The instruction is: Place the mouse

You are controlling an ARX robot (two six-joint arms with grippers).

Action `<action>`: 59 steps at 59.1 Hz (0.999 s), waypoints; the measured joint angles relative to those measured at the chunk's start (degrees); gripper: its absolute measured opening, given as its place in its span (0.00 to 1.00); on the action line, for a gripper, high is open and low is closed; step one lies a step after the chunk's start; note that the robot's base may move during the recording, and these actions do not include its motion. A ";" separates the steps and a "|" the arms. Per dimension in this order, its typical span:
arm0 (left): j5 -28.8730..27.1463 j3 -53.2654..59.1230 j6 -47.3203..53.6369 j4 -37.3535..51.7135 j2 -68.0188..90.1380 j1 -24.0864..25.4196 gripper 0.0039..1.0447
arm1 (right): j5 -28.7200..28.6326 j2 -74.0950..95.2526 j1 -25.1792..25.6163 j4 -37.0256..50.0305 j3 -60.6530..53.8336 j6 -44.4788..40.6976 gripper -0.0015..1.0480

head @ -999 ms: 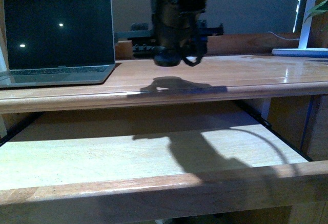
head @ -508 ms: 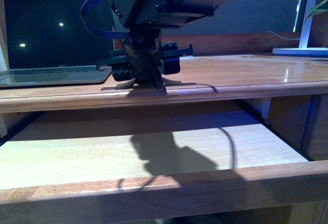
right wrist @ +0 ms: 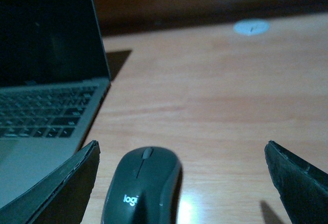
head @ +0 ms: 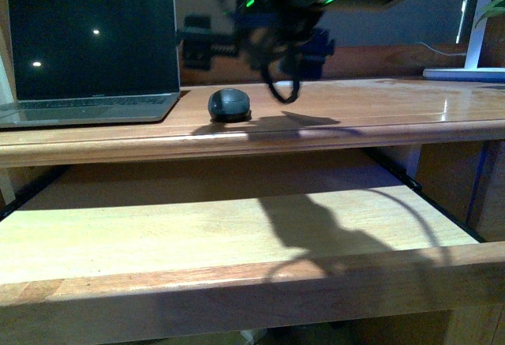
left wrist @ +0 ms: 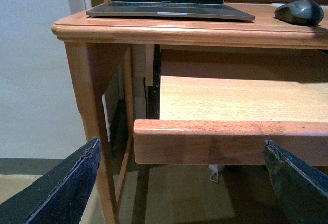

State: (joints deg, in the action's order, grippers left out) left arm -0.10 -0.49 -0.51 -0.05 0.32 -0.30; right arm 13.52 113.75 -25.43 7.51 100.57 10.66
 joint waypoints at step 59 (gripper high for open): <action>0.00 0.00 0.00 0.00 0.00 0.00 0.93 | -46.36 -38.84 14.21 22.23 -77.77 -24.28 0.93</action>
State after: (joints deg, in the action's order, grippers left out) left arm -0.10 -0.49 -0.51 -0.05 0.32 -0.30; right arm -32.84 74.91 -11.22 29.74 22.81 -13.63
